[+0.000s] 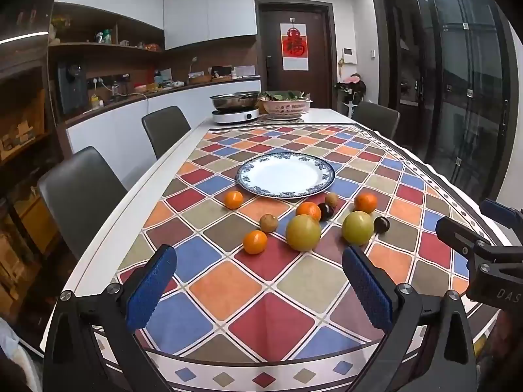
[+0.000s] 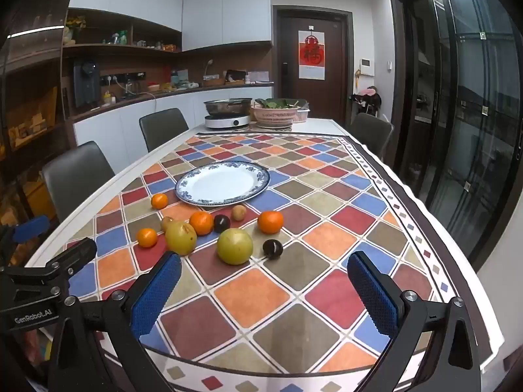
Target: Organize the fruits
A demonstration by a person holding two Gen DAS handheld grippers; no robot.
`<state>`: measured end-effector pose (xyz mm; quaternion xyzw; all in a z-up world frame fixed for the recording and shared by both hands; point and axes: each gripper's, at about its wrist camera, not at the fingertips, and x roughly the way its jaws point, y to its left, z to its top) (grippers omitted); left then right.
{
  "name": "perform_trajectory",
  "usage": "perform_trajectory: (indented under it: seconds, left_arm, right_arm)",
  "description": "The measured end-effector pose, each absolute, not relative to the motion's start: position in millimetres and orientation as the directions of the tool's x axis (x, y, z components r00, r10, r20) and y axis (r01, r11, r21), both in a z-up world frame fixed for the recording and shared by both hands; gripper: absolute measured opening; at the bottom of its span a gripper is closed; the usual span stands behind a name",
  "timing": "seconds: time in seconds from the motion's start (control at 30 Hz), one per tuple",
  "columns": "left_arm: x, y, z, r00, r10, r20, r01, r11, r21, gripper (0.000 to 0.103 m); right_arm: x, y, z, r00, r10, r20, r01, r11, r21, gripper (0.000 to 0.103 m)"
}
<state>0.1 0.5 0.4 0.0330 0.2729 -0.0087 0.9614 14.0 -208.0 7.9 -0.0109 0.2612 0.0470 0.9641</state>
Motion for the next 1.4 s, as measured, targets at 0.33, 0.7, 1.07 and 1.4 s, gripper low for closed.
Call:
perform_trajectory:
  seconds: [0.33,0.7,1.07,1.4]
  left_arm:
    - [1.7,0.5,1.8,0.854,0.005,-0.521,0.029,0.998,0.058,0.103]
    - [-3.7,-0.4,4.2,0.857,-0.006,-0.515,0.036,0.998,0.048,0.103]
    - [-3.9,-0.2,3.3,0.857,-0.008,-0.515,0.037,0.998,0.046,0.103]
    - [-4.3,-0.6,3.7,0.857,-0.007,-0.515,0.035,0.998,0.046,0.103]
  right_arm:
    - [13.7,-209.2,8.6,0.856,0.087,-0.510,-0.095,0.995,0.010,0.102]
    - [13.3,-209.4,9.6,0.857,0.086,-0.509,-0.095,0.995,0.007,0.102]
    - [13.4,-209.2,9.8,0.857,0.086,-0.507,-0.096,0.995,0.007,0.102]
    - [13.4,-209.0,9.7,0.858,0.086,-0.506,-0.096,0.995,0.006,0.102]
